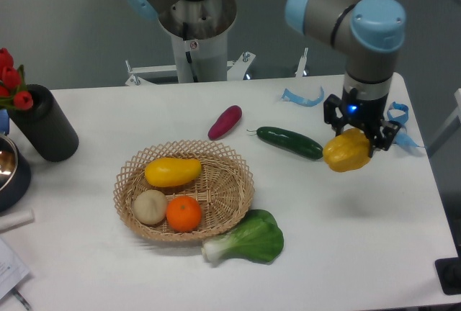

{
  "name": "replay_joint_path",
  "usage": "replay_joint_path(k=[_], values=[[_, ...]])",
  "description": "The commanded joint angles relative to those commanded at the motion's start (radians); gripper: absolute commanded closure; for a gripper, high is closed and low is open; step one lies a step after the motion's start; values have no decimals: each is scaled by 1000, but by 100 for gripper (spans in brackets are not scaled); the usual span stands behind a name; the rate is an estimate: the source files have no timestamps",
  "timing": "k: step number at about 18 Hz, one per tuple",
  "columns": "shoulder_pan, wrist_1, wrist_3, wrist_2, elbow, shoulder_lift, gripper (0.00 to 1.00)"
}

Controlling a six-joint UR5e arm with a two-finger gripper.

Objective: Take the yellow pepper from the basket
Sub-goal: 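Lift the yellow pepper out of the basket and carry it beside the cucumber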

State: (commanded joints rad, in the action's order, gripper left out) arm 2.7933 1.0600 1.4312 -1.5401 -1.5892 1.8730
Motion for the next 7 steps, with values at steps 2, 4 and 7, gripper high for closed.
replay_joint_path(k=[2,4,7], values=[[14,8,2,0,2,-6,43],[31,23,5,3,-2,-8,43],[34,23,12,0,-15,-9,43]])
